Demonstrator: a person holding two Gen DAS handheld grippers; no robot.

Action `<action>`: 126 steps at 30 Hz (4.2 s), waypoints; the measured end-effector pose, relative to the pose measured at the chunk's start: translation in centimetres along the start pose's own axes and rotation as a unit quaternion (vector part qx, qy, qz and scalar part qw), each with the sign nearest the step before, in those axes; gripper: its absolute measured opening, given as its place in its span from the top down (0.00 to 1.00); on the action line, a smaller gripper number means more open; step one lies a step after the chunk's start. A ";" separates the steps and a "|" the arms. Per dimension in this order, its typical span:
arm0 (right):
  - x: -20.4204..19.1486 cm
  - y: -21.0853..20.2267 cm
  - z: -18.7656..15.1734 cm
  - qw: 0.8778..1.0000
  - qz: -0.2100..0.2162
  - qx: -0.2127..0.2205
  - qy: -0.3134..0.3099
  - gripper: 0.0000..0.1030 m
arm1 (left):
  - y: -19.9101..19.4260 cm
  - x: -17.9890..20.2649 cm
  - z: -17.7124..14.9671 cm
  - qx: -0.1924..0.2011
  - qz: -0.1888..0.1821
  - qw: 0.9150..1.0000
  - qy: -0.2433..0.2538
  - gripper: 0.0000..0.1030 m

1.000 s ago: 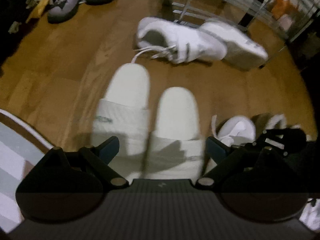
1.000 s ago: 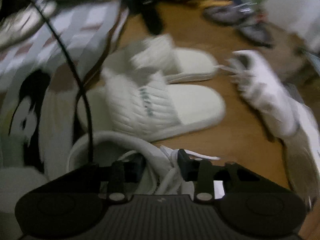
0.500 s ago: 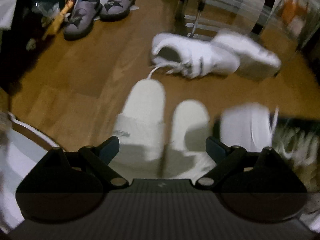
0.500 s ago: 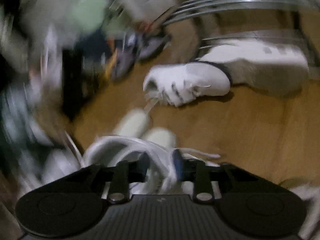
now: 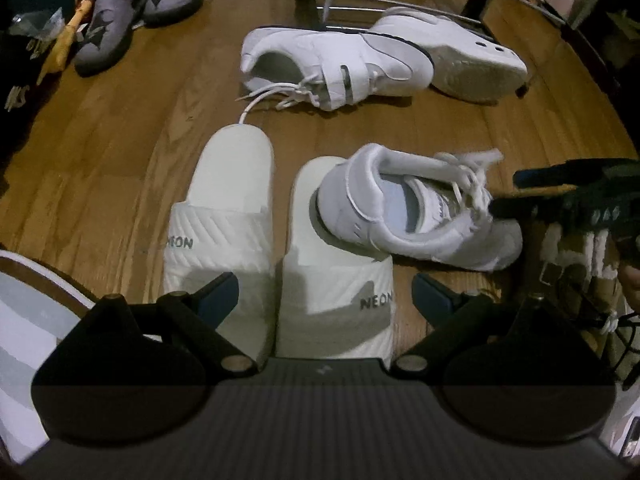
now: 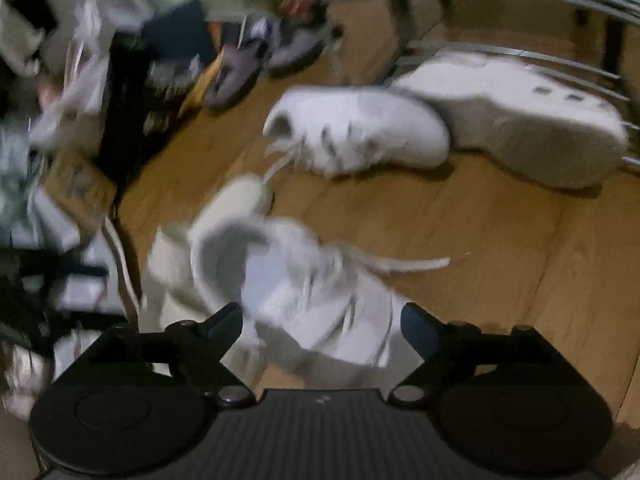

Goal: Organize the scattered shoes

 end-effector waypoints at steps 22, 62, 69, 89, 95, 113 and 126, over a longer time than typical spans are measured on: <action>-2.3 7.3 -0.4 0.996 -0.029 -0.084 0.008 0.17 | 0.7 -0.9 -1.1 -0.012 0.007 1.000 -0.016 0.09; 4.8 -15.1 -11.1 0.949 -0.152 0.053 0.270 0.10 | 4.5 9.4 -1.6 -0.045 -0.024 0.983 0.175 0.03; 4.8 -20.7 -18.7 0.911 -0.217 0.127 0.327 0.14 | 5.0 11.5 -2.5 -0.055 -0.080 0.983 0.157 0.03; 7.1 -19.1 -20.5 0.904 -0.306 0.103 0.281 0.05 | 6.2 13.9 -2.9 -0.042 -0.147 0.971 0.184 0.16; 9.8 -17.4 -18.9 0.907 -0.241 0.114 0.327 0.19 | 6.6 14.8 -2.6 -0.018 -0.180 0.970 0.161 0.17; 7.8 -16.8 -14.5 0.929 -0.194 0.155 0.273 0.17 | 8.0 21.8 -0.7 -0.006 -0.214 0.961 0.176 0.14; 6.6 -18.4 -12.6 0.930 -0.164 0.183 0.275 0.15 | 6.4 14.1 2.8 0.005 -0.161 0.983 0.084 0.08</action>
Point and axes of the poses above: each gripper's, at about its wrist camera, not at the fingertips, and y roughly the way its jaws point, x to its right, z to its top, the point moved 5 cm from there along y, roughly the way its jaws point, and after that the axes turned 13 degrees about x, right-handed, at the moved point
